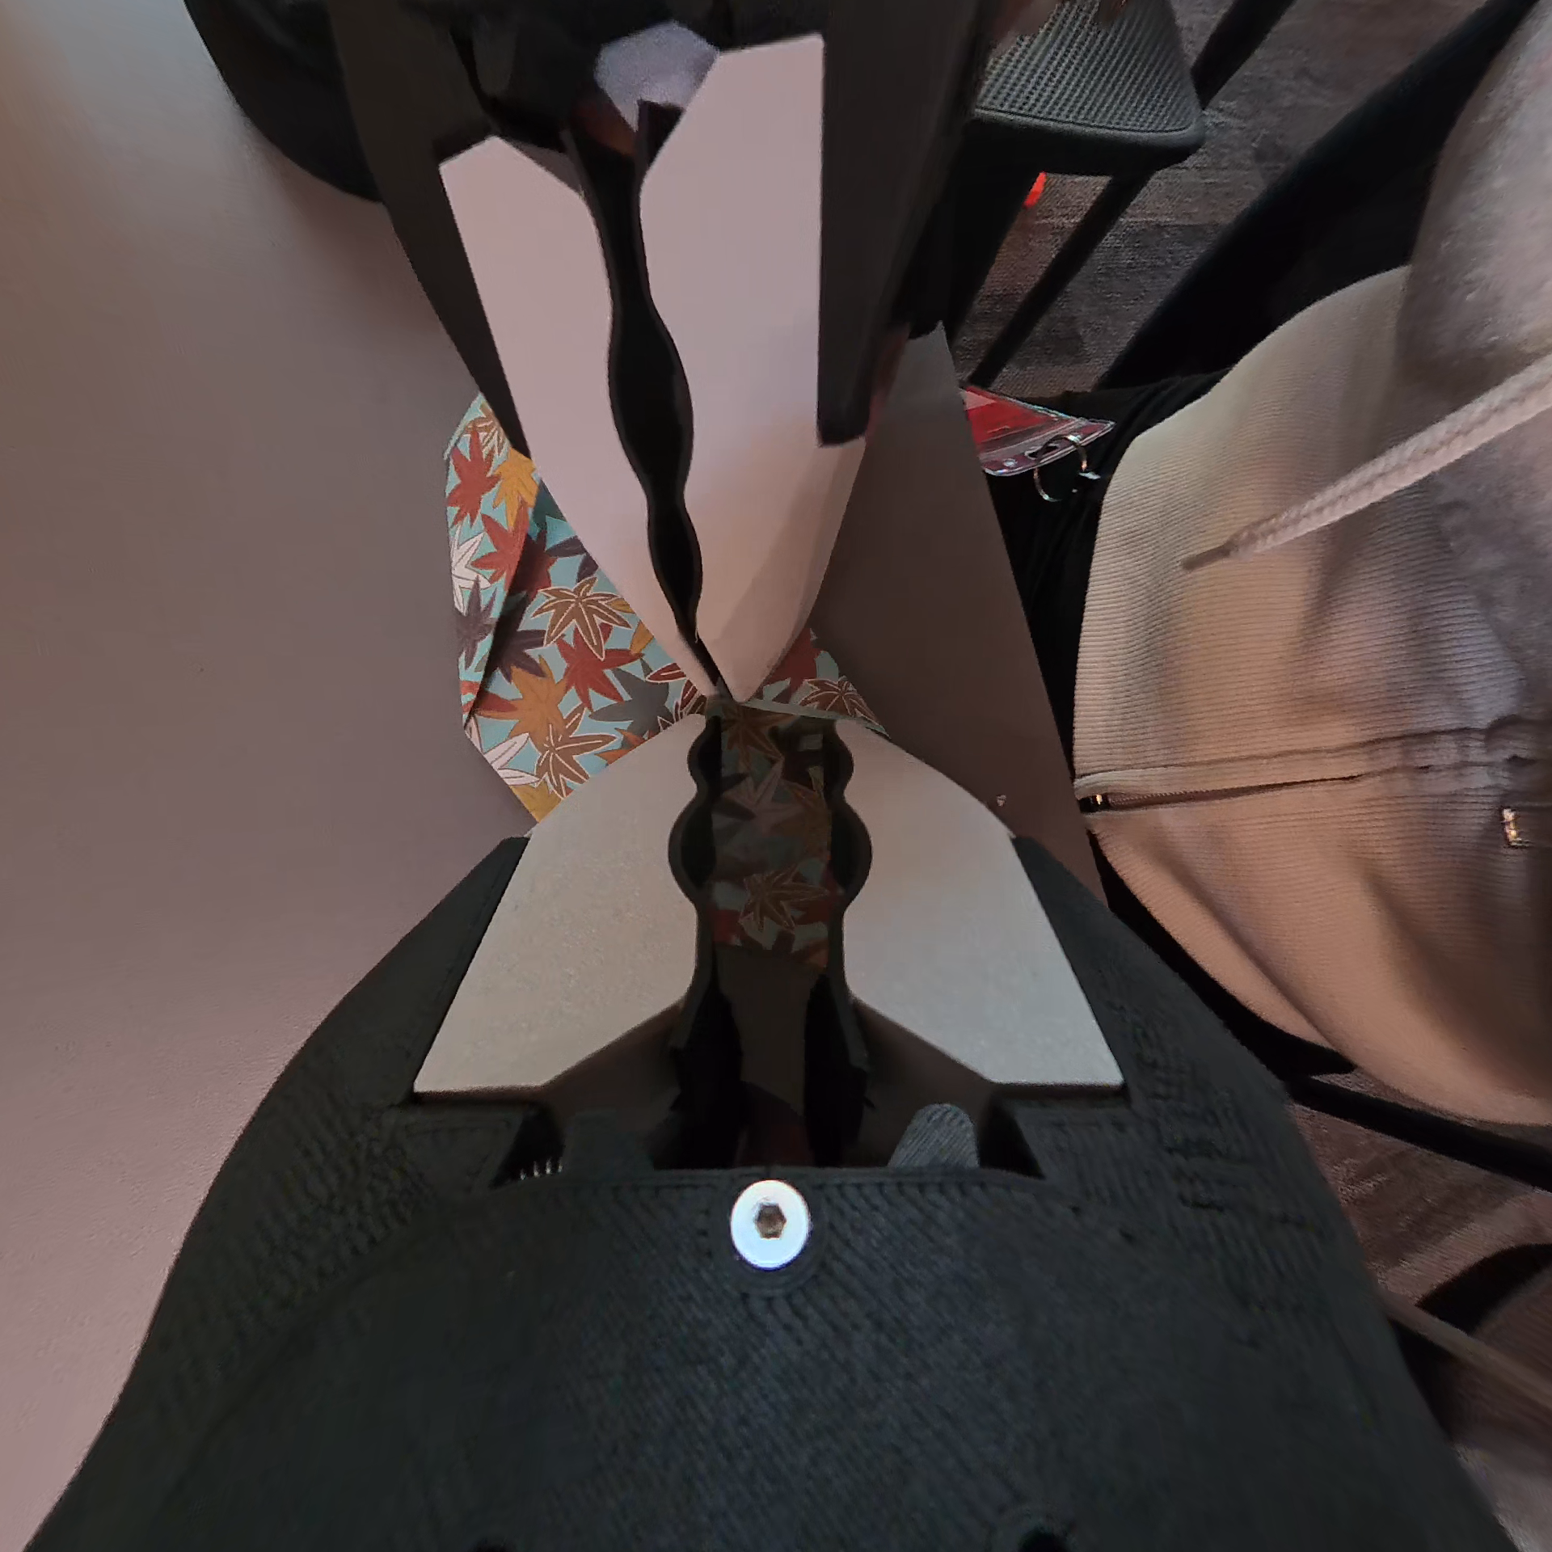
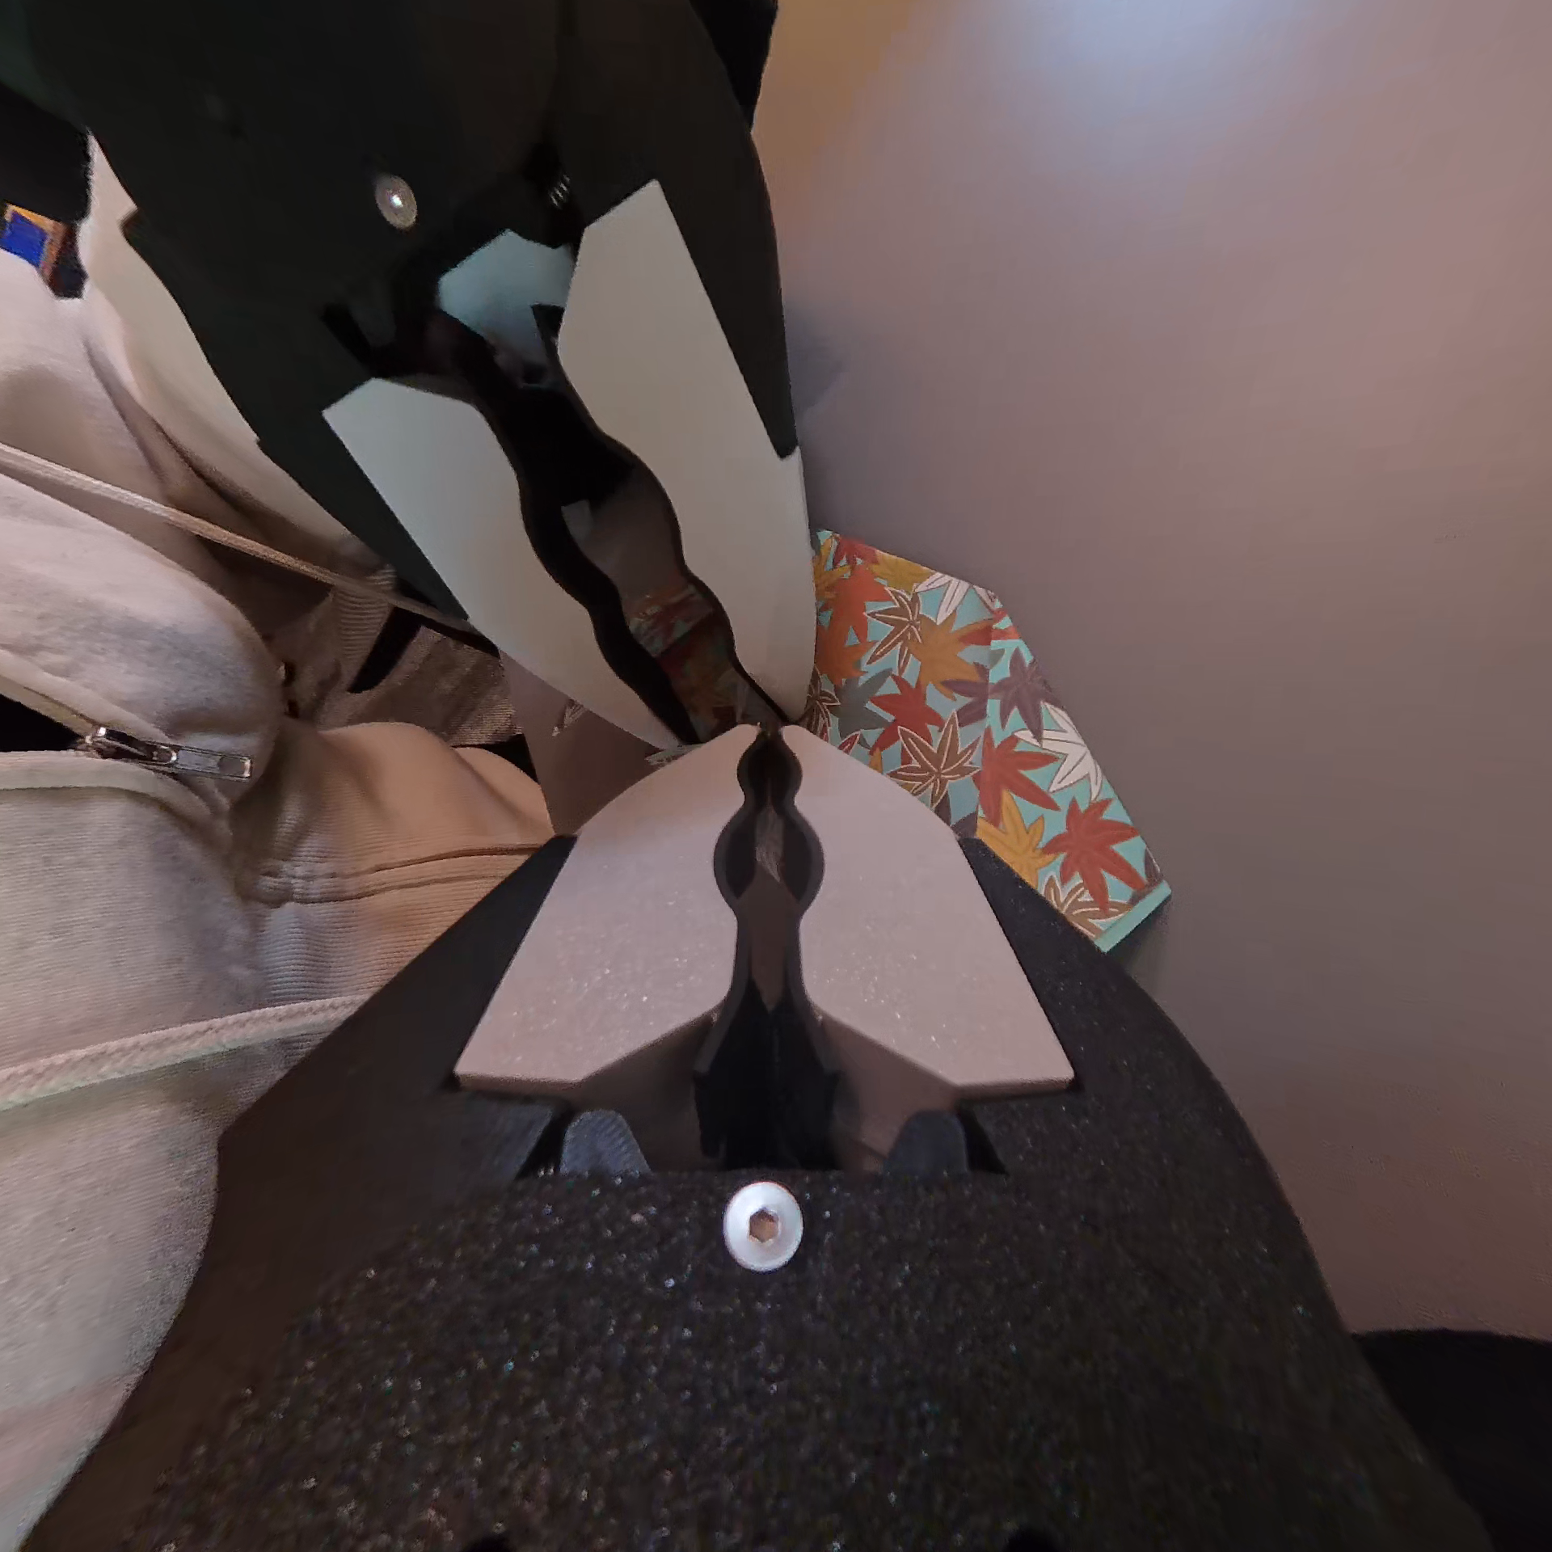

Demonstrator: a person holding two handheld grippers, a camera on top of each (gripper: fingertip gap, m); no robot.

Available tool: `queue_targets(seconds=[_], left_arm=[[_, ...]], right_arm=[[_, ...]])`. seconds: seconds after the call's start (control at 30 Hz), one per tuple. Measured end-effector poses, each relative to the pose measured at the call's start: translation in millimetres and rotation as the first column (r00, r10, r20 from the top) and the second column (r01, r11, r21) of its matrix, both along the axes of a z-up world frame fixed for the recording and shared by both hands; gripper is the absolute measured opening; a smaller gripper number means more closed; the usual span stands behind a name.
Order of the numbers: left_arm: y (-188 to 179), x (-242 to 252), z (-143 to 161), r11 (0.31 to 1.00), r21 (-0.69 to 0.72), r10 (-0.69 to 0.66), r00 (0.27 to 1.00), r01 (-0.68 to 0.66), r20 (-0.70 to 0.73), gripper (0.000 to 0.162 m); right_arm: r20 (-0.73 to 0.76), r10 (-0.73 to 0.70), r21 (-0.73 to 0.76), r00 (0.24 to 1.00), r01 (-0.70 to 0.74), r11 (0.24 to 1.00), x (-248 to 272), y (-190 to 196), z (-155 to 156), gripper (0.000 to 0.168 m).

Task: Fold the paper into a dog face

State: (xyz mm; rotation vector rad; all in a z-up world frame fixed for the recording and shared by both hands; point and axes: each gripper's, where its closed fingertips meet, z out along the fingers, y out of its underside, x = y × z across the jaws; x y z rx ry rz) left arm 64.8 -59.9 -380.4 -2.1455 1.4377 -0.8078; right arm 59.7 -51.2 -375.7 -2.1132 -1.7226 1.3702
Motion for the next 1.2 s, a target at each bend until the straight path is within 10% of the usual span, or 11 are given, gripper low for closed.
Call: queue_targets(seconds=[1.2], left_arm=[[13,-1,-2,0.977,0.087,0.2,0.978,-0.195,-0.062,0.021]], right_arm=[[-0.083,-0.003,0.265,0.997,0.025,0.964,0,2,-5,0.0]])
